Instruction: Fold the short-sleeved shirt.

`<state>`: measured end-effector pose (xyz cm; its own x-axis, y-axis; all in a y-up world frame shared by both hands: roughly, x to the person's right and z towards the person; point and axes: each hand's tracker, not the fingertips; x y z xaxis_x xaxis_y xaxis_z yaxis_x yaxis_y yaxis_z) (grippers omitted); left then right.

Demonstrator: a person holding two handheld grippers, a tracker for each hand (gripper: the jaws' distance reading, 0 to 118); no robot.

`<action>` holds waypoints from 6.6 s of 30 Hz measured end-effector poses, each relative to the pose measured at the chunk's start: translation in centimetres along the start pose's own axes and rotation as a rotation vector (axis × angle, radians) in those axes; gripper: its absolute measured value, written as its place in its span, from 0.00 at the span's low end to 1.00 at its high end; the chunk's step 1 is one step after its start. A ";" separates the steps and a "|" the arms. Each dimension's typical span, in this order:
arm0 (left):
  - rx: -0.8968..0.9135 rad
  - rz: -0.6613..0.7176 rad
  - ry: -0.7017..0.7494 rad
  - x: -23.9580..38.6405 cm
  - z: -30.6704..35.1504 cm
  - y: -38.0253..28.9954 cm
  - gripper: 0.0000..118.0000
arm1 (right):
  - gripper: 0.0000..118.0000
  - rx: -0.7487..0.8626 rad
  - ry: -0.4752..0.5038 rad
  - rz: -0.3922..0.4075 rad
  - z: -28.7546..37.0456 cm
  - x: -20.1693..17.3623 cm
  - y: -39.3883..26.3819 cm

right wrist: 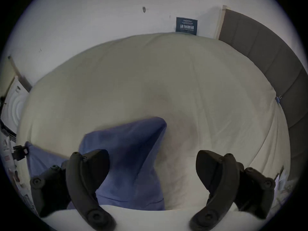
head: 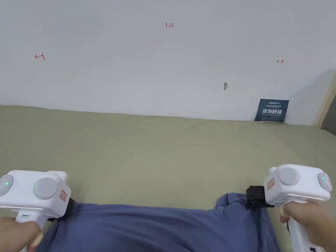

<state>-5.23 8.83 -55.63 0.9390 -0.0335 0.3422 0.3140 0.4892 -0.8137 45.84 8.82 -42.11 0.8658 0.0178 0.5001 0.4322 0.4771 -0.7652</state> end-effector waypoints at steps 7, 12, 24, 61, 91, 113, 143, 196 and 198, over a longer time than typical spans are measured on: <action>0.014 0.005 -0.017 -0.5 0.9 0.2 0.02 | 0.01 0.018 0.058 0.069 2.0 -1.0 -0.8; 0.069 -0.001 -0.061 -1.5 4.2 -0.3 0.02 | 0.01 0.099 0.113 0.108 6.3 -0.2 -0.9; 0.202 -0.008 -0.161 -3.7 14.8 -5.1 0.02 | 0.01 0.260 0.236 0.191 18.7 3.6 -8.9; 0.049 0.090 -0.154 -4.7 18.9 -24.4 0.82 | 0.81 0.108 0.100 0.068 19.9 8.4 -29.4; -0.076 0.131 -0.366 -8.8 15.7 -20.2 0.00 | 0.00 0.110 0.186 0.091 20.8 1.8 -30.3; -0.070 0.410 -0.588 -6.4 13.0 -24.7 0.06 | 0.00 0.068 0.218 0.119 20.1 1.3 -30.6; -0.095 0.064 -0.896 18.1 14.2 -19.0 0.49 | 0.00 0.078 0.242 -0.020 18.0 5.0 -33.0; -0.139 0.233 -0.804 5.8 9.5 -21.7 0.07 | 0.00 0.109 0.263 0.060 18.9 2.9 -33.1; -0.141 0.271 -0.805 6.4 8.7 -21.8 0.54 | 0.00 0.109 0.263 0.058 19.0 3.0 -33.2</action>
<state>-7.26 5.57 -31.62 0.6155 0.7232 0.3133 0.1581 0.2762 -0.9480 29.29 9.73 -7.47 0.9300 -0.1744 0.3235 0.3629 0.5741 -0.7340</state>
